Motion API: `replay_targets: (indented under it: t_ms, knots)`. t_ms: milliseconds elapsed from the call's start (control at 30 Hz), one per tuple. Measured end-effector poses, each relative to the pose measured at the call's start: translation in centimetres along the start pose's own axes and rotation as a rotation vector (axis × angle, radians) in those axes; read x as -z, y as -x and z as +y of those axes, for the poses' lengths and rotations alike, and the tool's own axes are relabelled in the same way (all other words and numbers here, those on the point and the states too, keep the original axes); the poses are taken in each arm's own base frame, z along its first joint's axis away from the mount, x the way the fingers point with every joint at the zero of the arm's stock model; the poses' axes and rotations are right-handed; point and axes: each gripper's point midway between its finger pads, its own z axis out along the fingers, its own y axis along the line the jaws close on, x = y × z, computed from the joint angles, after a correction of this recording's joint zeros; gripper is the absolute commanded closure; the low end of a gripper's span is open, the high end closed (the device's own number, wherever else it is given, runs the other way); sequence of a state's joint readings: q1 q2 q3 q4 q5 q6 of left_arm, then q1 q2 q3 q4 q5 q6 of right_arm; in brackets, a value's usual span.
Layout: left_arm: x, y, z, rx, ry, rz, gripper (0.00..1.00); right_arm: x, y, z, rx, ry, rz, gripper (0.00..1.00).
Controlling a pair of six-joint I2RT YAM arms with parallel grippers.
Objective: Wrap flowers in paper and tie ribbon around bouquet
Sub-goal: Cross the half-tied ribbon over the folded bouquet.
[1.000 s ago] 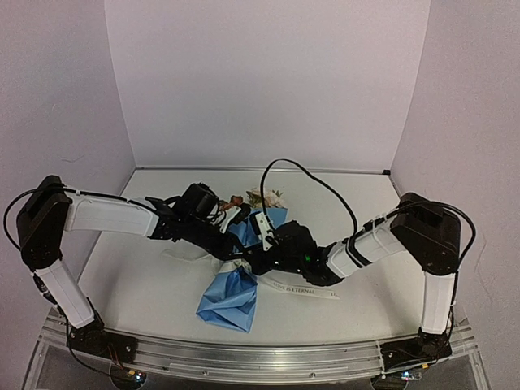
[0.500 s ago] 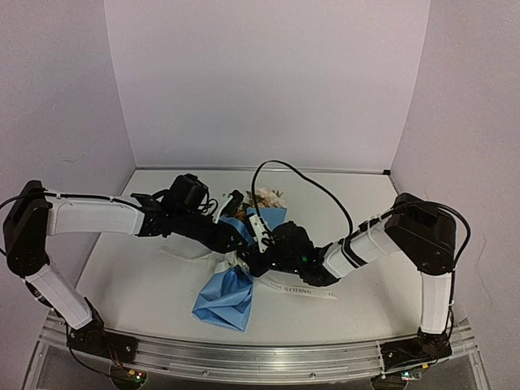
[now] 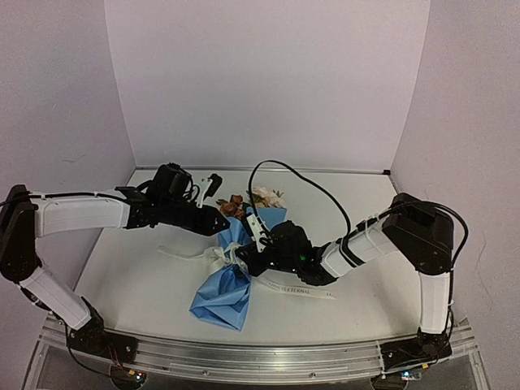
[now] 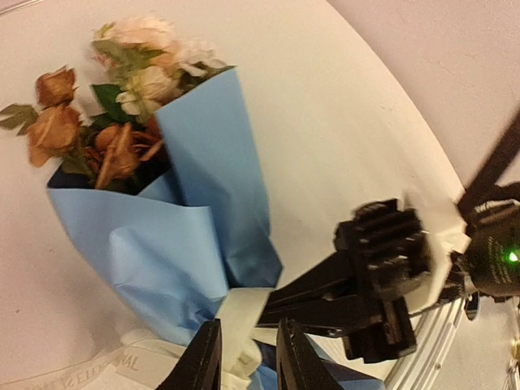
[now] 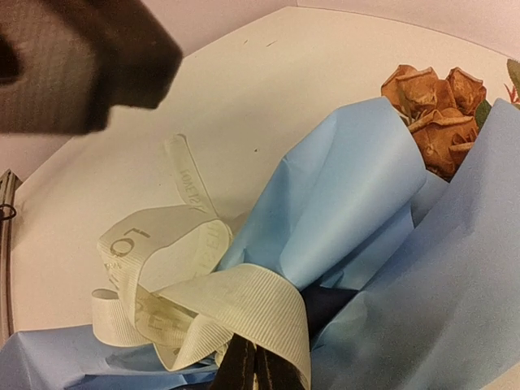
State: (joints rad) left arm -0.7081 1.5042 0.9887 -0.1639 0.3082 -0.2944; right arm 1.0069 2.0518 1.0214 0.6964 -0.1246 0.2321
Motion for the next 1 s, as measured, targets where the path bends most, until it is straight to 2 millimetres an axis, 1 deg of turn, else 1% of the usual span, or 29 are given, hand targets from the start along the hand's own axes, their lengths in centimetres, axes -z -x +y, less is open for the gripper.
replay_targets:
  t_ms: [100,167,267,367,500,733,1000]
  knots:
    - [-1.0,-0.7,2.4,0.03,0.063,0.044,0.84,0.0,-0.1,0.0,0.001,0.0,0.003,1.0]
    - [-2.2,-1.9,3.4,0.045,0.082,0.094,0.85,-0.1,-0.2,-0.1,0.003,-0.001,0.005,1.0]
    - [-3.9,-4.1,4.5,0.061,0.095,0.182,0.86,-0.1,-0.3,-0.1,0.004,-0.001,0.006,1.0]
    - [-4.9,-5.5,4.8,0.073,0.087,0.238,0.86,-0.1,-0.3,-0.1,0.005,-0.001,0.006,1.0]
    - [-5.2,-5.9,4.5,0.079,0.063,0.261,0.87,-0.1,-0.3,-0.1,0.007,-0.001,0.006,1.0]
    - [-5.1,-6.0,3.0,0.067,-0.021,0.28,0.88,-0.1,-0.4,-0.1,0.007,-0.001,0.006,1.0]
    - [-4.1,-6.0,1.4,0.062,-0.099,0.276,0.86,-0.2,-0.3,-0.1,0.007,-0.001,0.003,1.0]
